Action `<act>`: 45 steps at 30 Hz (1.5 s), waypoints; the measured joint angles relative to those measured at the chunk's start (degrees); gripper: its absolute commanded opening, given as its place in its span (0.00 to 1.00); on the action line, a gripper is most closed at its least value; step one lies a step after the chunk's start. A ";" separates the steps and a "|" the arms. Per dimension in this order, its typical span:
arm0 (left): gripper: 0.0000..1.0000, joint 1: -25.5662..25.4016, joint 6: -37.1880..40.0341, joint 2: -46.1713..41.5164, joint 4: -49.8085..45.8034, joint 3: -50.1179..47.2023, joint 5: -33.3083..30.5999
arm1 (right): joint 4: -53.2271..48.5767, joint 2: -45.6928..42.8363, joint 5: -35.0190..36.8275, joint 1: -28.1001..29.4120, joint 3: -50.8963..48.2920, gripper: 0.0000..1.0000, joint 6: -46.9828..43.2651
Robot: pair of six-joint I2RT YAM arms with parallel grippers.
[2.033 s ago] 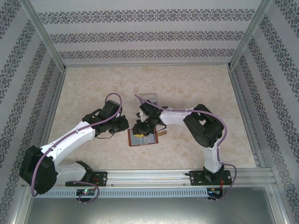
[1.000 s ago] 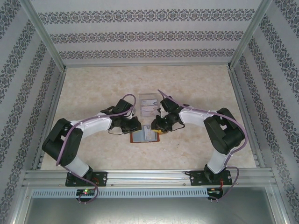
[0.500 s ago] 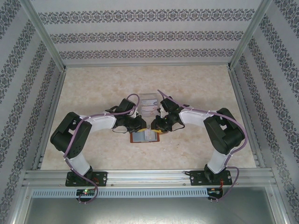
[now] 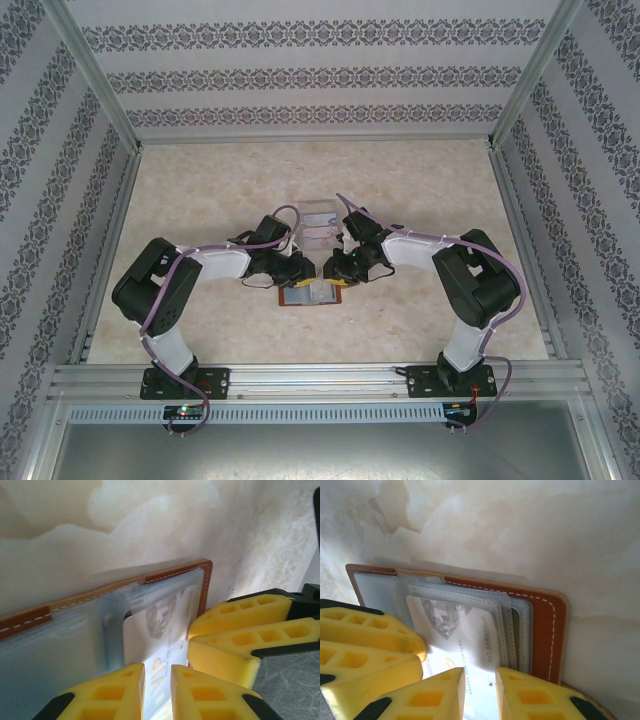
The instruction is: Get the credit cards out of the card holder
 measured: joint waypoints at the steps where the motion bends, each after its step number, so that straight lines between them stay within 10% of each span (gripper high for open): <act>1: 0.22 0.00 0.17 0.00 -0.42 0.00 -0.22 | 0.00 0.00 0.00 0.00 0.00 0.26 0.00; 45: 0.27 0.00 5.55 -4.24 -12.15 2.47 -7.04 | -5.05 -4.85 3.76 0.52 1.49 0.30 -0.44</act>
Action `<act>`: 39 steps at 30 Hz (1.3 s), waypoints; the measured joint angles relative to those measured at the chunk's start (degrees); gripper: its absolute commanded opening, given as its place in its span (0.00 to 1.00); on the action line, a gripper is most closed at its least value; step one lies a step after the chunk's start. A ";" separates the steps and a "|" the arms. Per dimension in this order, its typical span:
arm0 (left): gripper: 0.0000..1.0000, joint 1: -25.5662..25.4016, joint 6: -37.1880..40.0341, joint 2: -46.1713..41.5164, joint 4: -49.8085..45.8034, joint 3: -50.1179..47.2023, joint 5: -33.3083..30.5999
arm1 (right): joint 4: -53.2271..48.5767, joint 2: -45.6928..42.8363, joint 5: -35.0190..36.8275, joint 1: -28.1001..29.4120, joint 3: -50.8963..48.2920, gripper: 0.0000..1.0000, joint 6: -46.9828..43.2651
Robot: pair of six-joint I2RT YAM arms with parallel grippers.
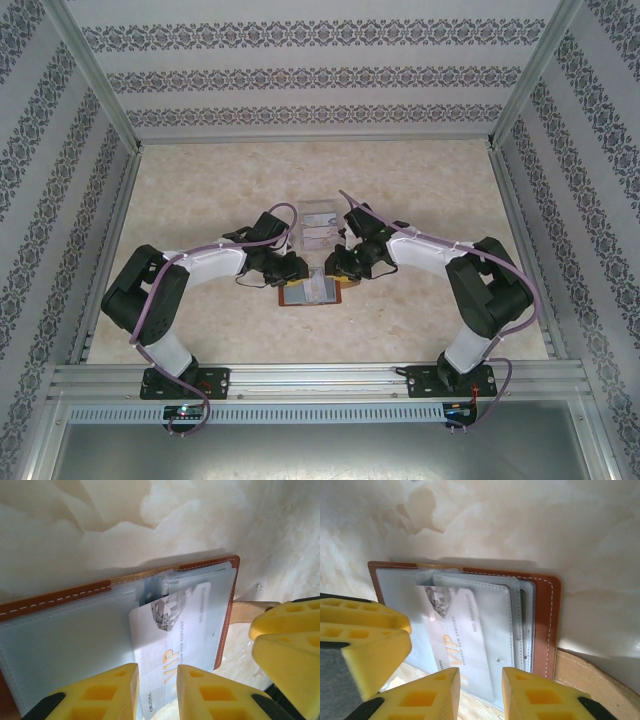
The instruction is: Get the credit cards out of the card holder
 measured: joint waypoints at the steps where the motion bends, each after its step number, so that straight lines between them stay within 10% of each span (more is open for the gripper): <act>1: 0.27 0.00 0.00 0.00 0.00 0.00 0.00 | 0.09 0.00 -0.02 0.02 0.20 0.30 0.02; 39: 0.21 0.04 -4.79 3.23 10.51 -2.95 3.98 | 2.78 6.45 -3.37 2.54 1.64 0.29 0.07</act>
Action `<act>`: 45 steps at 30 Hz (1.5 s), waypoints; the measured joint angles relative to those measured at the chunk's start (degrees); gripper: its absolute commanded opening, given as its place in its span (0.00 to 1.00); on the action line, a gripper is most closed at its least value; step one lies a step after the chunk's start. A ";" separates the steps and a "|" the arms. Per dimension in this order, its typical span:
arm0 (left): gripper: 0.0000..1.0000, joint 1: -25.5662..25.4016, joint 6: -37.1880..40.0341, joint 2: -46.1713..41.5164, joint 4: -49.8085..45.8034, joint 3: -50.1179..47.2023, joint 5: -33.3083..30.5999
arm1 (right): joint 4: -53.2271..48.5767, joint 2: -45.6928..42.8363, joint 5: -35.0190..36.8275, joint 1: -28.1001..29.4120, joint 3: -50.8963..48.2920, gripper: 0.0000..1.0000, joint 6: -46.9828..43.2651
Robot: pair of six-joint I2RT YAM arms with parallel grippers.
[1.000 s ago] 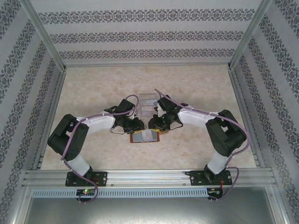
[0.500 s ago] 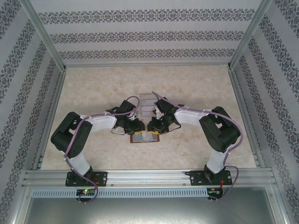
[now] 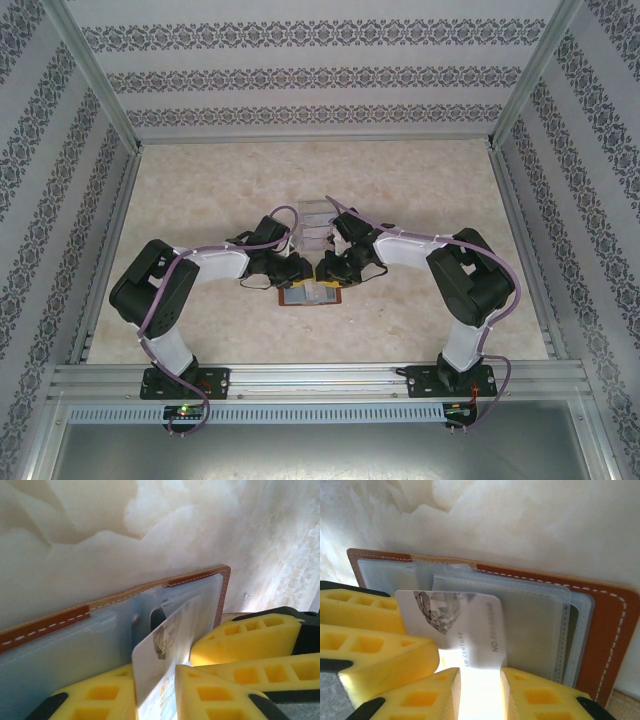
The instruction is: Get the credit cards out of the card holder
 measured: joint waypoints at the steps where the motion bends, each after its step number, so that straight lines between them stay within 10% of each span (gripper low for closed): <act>1: 0.20 0.00 -0.02 0.00 0.00 -0.11 -0.04 | 0.07 0.00 0.02 0.00 0.00 0.29 0.00; 29: 0.08 0.11 5.38 -6.34 -8.17 0.17 -3.78 | -1.38 0.00 1.55 -0.02 0.39 0.29 -1.33; 45: 0.00 0.48 23.06 -8.15 -23.45 8.74 -6.80 | -2.97 -3.37 1.60 -0.98 1.88 0.29 -2.01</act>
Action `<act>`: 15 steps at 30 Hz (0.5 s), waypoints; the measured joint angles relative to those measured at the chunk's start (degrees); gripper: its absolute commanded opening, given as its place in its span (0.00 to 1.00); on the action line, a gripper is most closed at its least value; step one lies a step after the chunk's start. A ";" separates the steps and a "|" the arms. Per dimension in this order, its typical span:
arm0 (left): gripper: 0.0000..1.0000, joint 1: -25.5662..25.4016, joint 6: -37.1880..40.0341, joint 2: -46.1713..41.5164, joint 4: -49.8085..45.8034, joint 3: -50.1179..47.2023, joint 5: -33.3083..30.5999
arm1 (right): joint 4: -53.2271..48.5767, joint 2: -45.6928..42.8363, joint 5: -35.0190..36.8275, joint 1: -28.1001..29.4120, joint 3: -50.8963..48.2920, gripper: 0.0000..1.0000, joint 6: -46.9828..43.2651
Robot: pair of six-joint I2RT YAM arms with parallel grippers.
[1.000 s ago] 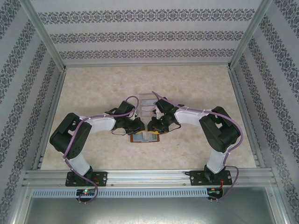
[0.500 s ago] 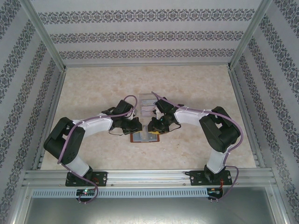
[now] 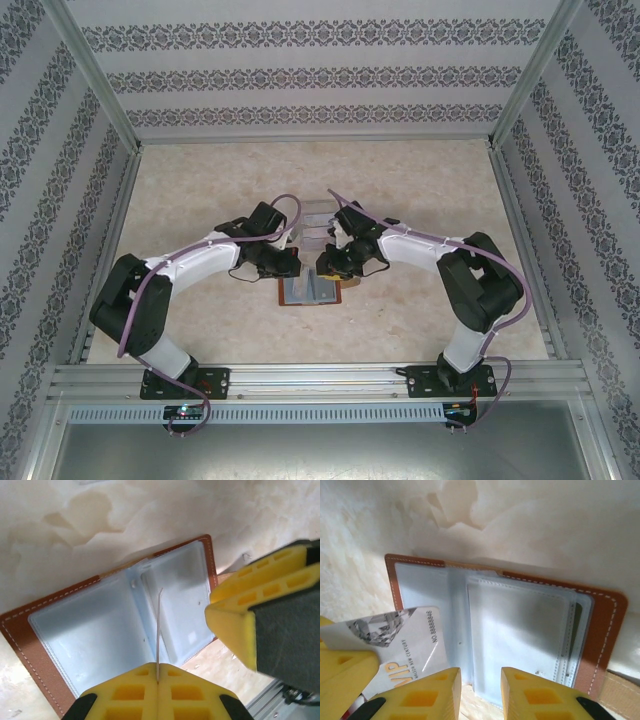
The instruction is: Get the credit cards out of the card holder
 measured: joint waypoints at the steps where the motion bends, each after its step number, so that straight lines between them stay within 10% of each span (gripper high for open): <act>1: 0.00 0.00 2.23 -0.42 -1.18 0.66 -0.20 | -0.17 -0.22 0.00 -0.35 0.00 0.29 -0.24; 15: 0.00 0.00 33.53 -0.66 -18.36 16.70 -7.56 | -5.68 -5.29 1.90 -6.67 1.01 0.29 -5.20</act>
